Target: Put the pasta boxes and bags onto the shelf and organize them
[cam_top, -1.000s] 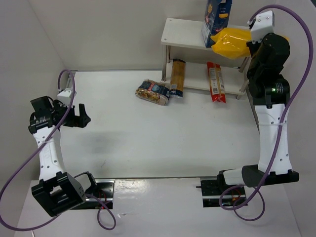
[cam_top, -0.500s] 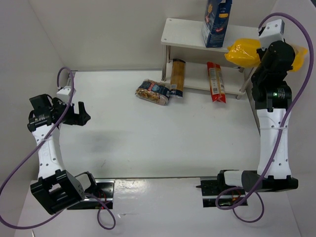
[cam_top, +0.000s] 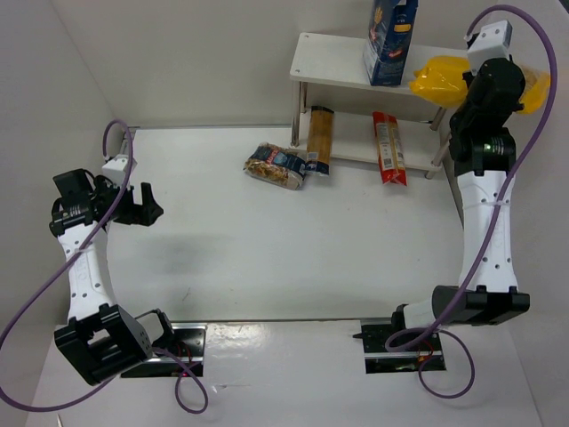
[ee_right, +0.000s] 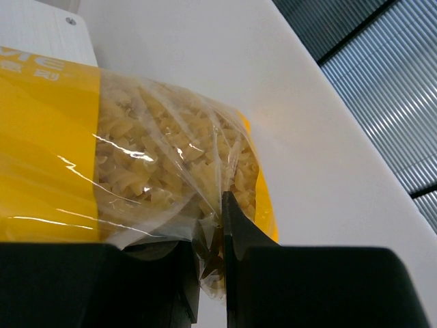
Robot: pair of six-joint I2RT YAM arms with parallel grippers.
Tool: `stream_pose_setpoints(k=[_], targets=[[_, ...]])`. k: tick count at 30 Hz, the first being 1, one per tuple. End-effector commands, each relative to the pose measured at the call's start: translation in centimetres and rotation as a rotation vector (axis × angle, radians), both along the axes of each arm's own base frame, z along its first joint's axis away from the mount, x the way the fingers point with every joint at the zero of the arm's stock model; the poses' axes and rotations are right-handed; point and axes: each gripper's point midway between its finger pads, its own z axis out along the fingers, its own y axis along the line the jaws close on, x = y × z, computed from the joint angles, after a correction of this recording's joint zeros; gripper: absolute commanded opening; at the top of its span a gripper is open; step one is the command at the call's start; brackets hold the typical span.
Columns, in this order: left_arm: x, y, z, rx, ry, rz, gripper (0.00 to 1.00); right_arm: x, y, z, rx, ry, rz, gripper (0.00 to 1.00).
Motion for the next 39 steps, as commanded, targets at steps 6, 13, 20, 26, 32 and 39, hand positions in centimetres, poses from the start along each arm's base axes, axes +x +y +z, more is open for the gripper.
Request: stream_pose_setpoints(k=[6,13,20,26,32,39], targets=[[0.4,0.8,2.2,0.065,-0.068,0.009,1.0,-0.8,0.3,9.0,0.019,-0.384,0.026,0.0],[0.0,1.2,2.4,0.083,-0.062,0.038,1.0,1.4,0.5,8.8,0.038,-0.387,0.05,0.0],[0.0,1.5,2.2,0.091,-0.047,0.052,1.0,2.4,0.6,8.9,0.037,-0.385,0.06,0.0],[0.0,1.8,2.2,0.091,-0.047,0.061,1.0,3.3,0.8,8.6,0.043,-0.371,0.082,0.0],[0.0,1.8,2.2,0.091,-0.047,0.061,1.0,4.6,1.3,8.1,0.071,-0.363,0.123,0.0],[0.0,2.1,2.0,0.094,-0.04,0.065,1.0,5.5,2.5,8.5,0.084,-0.365,0.187,0.0]])
